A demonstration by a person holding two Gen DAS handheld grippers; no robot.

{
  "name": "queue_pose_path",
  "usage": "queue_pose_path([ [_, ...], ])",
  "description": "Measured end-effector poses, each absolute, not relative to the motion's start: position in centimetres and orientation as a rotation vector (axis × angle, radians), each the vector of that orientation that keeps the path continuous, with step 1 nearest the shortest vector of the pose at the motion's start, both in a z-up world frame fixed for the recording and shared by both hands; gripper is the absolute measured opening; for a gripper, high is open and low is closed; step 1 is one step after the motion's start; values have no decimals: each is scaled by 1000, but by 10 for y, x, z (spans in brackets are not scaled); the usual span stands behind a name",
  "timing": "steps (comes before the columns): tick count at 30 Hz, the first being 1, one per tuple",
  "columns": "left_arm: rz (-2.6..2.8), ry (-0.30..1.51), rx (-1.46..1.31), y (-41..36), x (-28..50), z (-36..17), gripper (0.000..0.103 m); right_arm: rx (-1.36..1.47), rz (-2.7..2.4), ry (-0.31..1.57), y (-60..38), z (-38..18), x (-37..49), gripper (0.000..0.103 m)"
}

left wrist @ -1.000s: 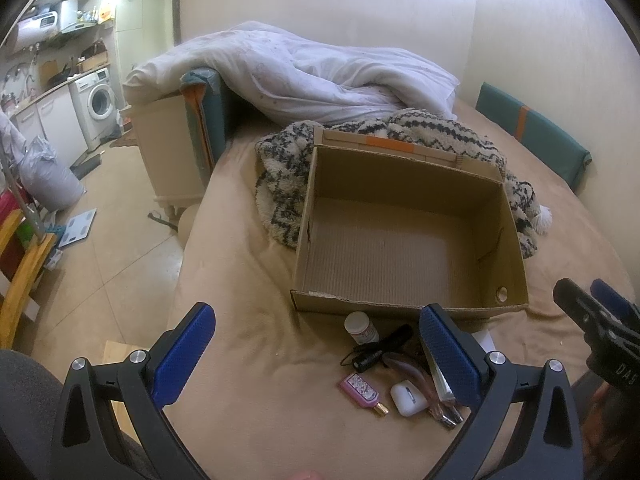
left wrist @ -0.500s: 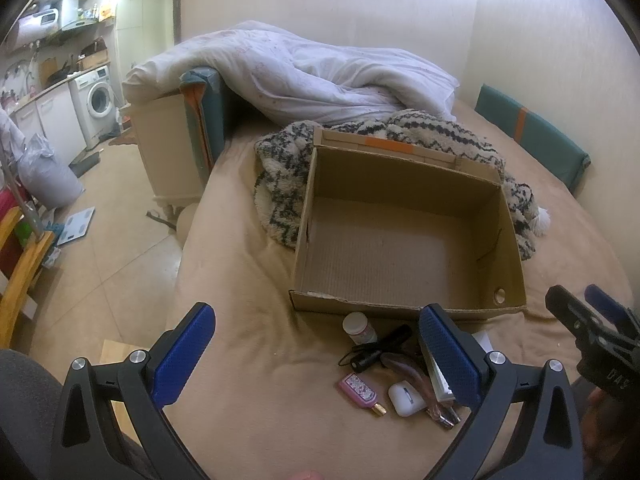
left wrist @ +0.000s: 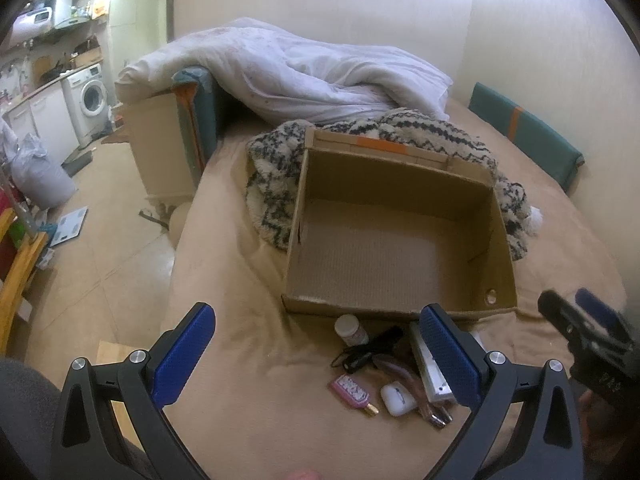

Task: Organize rigid objects
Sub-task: 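Grasp the white battery-holder remote with the right gripper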

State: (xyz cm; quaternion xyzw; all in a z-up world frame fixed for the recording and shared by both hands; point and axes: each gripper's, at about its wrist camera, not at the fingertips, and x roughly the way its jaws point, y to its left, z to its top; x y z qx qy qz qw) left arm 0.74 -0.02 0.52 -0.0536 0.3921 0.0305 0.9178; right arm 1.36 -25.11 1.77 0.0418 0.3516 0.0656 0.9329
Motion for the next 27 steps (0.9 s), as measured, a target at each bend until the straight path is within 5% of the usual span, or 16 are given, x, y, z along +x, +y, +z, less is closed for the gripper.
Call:
queue_pose_path([
  [11,128,967,-95,5,54,-2,102,186,166,828,-267,4,30,103],
  [18,163,1122,-199,27,64,-47,102,318,223,1082,-272,-22,62,103],
  [22,180,1260,-270,41,65,-78,102,382,255,1324,-257,-56,91,82],
  [27,211,1314,-354,58,62,-95,102,228,263,1498,-213,-95,118,78],
])
